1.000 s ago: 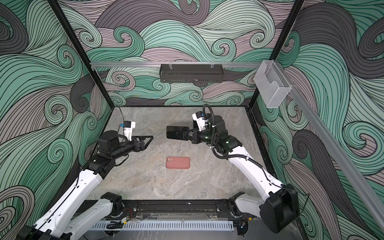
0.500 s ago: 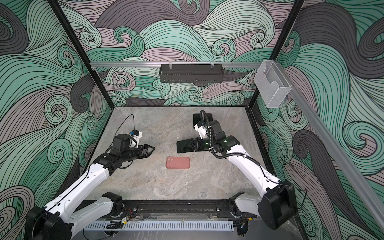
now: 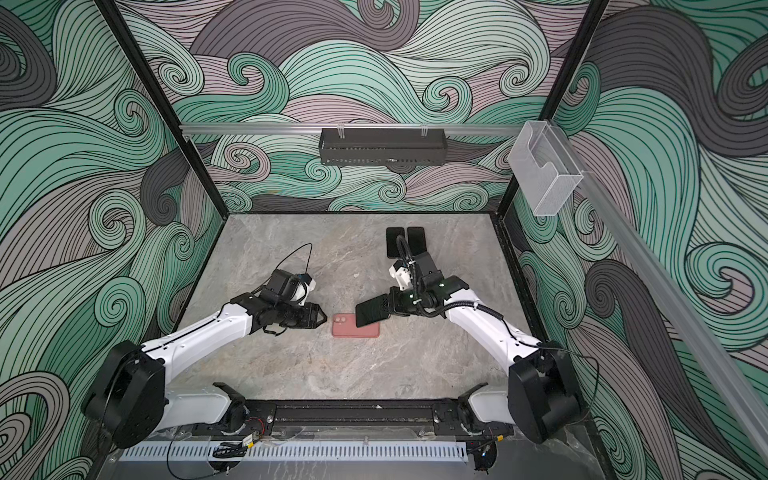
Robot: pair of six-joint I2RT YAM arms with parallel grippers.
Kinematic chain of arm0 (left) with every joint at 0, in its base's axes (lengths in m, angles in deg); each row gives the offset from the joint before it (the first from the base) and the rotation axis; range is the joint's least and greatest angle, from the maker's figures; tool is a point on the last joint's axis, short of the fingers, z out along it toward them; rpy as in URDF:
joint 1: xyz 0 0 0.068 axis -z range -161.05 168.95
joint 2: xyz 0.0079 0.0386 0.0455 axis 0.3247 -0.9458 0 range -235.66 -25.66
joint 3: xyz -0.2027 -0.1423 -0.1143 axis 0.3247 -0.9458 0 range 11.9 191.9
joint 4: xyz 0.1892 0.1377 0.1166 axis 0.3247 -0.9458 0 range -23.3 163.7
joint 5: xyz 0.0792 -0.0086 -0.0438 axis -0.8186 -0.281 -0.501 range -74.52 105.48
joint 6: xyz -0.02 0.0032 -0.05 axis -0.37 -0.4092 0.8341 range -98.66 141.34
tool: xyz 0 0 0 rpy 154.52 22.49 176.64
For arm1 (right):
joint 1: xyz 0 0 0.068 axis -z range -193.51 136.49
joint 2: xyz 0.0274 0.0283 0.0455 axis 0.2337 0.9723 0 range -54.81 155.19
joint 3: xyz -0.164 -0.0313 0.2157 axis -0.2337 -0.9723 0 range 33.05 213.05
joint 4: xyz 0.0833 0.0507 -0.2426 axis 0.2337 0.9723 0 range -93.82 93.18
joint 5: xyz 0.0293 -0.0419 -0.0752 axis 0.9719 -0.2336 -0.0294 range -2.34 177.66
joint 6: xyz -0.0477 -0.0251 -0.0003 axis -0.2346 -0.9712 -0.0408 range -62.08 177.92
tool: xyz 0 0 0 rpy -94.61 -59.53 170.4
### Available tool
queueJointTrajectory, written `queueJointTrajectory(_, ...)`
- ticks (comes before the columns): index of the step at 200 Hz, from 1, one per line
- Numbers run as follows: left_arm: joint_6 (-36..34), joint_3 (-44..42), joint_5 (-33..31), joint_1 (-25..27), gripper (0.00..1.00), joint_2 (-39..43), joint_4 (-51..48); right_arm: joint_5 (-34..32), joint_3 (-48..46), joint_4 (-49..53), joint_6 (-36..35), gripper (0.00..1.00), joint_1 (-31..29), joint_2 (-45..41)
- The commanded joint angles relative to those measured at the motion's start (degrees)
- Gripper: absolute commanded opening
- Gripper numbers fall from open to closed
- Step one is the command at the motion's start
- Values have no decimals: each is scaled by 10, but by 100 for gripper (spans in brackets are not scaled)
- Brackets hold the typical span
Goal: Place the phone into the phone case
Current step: 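Carry the phone over the pink case with right while left reaches the case, then lower the phone edge into the pink case with right while left holds it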
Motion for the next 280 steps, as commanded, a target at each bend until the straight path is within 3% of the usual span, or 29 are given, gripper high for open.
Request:
queueJointTrajectory(1, 9, 26, 19, 11, 51, -27, 14, 44, -13, -56, 27, 0, 3, 6)
queueJointTrajectory(78, 36, 30, 54, 24, 40, -105, 59, 63, -40, -97, 38, 0, 3, 35)
queueJointTrajectory(182, 71, 43, 39, 26, 22, -158, 65, 94, -62, -155, 63, 0, 3, 76)
queueJointTrajectory(280, 78, 39, 27, 28, 17, -164, 56, 98, -61, -156, 66, 0, 4, 105)
